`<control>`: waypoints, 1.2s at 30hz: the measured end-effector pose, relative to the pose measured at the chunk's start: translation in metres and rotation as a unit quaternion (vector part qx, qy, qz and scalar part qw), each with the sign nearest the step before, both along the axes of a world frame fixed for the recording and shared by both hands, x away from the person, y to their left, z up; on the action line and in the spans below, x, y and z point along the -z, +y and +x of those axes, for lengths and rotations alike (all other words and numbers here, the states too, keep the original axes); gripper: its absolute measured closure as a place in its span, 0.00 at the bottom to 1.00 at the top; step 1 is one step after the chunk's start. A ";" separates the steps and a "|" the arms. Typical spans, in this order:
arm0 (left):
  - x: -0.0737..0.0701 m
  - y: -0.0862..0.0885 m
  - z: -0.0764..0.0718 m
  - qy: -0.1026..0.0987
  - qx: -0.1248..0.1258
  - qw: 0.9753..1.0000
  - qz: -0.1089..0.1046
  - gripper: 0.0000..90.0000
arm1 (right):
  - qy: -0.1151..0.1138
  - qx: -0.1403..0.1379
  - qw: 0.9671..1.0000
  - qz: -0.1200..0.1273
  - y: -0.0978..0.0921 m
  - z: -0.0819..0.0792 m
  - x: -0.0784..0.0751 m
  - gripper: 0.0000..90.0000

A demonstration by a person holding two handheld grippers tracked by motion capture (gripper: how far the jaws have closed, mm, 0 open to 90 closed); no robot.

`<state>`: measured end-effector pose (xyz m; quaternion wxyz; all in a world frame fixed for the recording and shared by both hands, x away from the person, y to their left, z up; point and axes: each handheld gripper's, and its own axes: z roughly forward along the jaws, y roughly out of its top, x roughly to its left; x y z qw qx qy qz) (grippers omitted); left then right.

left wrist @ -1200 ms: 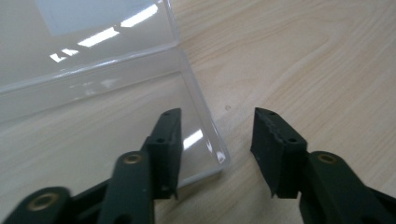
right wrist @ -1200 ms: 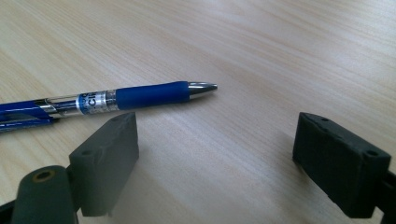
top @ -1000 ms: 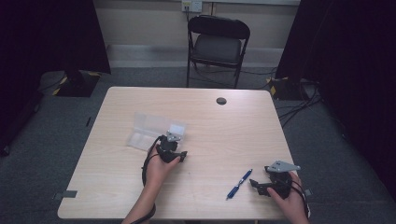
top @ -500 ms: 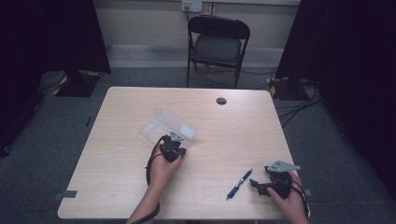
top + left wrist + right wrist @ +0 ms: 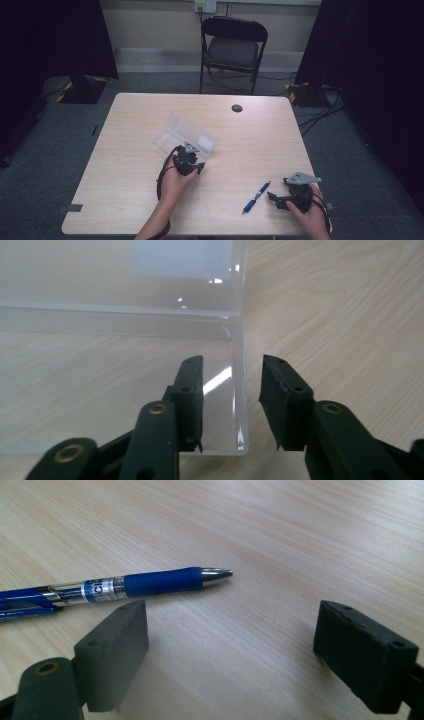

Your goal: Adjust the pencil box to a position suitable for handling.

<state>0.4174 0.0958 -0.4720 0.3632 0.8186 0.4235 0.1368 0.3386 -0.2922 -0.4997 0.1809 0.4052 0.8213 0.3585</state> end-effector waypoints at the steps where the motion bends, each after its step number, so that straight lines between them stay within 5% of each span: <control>1: -0.002 0.002 -0.001 -0.002 -0.002 1.000 -0.007 0.66 | 0.000 0.000 1.000 0.000 0.000 0.000 0.000 0.15; 9: -0.016 0.045 -0.002 -0.023 -0.062 0.998 -0.006 0.52 | 0.000 0.001 1.000 0.000 0.000 0.000 0.000 0.15; 15: -0.017 0.074 -0.004 -0.031 -0.109 0.993 0.004 0.42 | 0.000 0.001 1.000 0.000 0.000 0.000 0.000 0.15; 19: -0.009 0.087 -0.002 -0.019 -0.143 0.989 -0.012 0.38 | 0.000 0.001 1.000 0.001 0.001 0.001 0.000 0.15; 23: -0.003 0.082 0.005 -0.017 -0.158 0.987 -0.027 0.37 | 0.001 0.002 1.000 0.001 0.001 0.000 0.000 0.15; 30: 0.007 0.067 0.014 -0.020 -0.177 0.984 -0.015 0.35 | 0.001 0.002 1.000 0.001 0.001 0.000 0.000 0.15; 36: 0.016 0.060 0.012 -0.008 -0.164 0.986 -0.020 0.38 | 0.001 0.002 1.000 0.000 0.001 0.000 0.000 0.15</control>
